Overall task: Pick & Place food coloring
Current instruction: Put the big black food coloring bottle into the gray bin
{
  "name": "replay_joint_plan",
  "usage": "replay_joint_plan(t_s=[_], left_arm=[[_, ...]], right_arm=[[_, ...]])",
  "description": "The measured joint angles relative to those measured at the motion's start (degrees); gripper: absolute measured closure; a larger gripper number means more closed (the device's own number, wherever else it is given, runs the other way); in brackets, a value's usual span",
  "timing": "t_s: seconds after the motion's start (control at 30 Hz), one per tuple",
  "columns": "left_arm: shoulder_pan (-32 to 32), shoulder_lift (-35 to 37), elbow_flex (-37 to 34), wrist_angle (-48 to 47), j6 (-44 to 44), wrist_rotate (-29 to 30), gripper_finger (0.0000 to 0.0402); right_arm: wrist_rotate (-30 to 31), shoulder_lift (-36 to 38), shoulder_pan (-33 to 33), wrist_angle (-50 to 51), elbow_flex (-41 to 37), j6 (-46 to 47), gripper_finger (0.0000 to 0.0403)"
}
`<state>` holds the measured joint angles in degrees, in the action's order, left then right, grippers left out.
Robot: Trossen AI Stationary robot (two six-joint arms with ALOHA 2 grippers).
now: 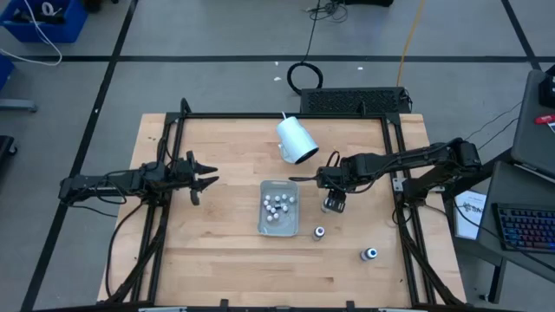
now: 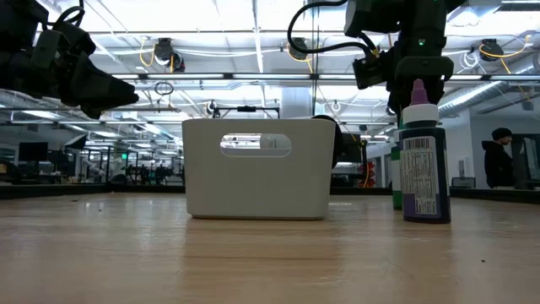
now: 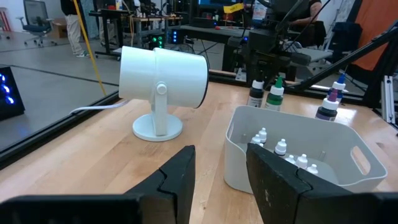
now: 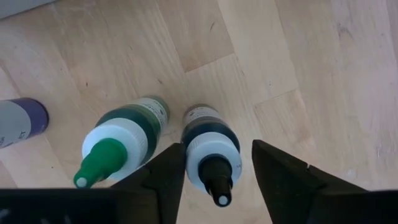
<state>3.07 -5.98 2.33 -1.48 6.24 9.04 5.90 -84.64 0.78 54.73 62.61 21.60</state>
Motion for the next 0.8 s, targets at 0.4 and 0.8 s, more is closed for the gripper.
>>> replay_joint_plan(t_s=[0.4, 0.8], left_arm=[[0.00, 0.00, 0.00, 0.00, 0.00, 0.02, 0.0254], [0.02, -0.01, -0.02, 0.00, 0.00, 0.02, 0.0254]], right_arm=[[7.61, -0.09, -0.01, 3.19, 1.36, -2.79, 0.0297], [13.61, -0.04, 2.31, 2.53, 15.65, -11.91, 0.0297]])
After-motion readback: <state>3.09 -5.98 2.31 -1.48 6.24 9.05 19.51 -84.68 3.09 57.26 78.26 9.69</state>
